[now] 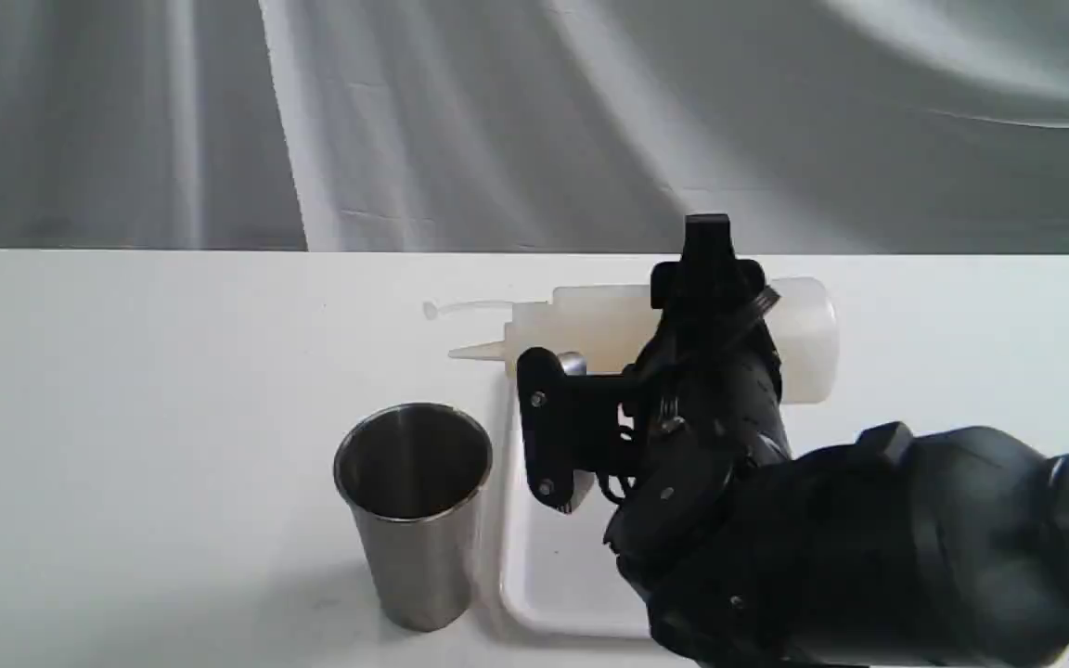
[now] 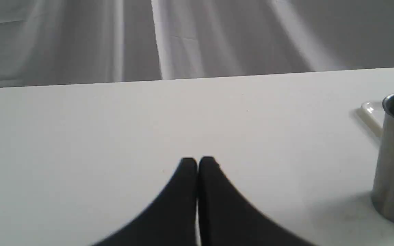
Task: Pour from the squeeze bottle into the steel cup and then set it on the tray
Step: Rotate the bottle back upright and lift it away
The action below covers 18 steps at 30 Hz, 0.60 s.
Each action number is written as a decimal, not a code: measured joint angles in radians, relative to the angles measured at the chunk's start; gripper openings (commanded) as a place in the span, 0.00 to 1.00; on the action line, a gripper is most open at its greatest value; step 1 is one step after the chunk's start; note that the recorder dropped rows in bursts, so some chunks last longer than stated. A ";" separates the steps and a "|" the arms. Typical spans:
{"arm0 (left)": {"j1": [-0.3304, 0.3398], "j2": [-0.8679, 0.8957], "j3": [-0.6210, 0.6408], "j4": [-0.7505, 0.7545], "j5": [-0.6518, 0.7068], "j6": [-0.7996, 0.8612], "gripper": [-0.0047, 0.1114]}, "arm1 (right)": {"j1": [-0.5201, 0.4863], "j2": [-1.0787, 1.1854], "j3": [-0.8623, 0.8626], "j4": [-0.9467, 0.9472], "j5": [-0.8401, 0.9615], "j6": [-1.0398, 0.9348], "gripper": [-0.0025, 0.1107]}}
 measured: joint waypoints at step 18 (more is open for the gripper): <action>0.000 0.000 0.000 0.000 0.000 0.000 0.04 | -0.033 -0.066 0.000 0.000 -0.013 0.626 0.02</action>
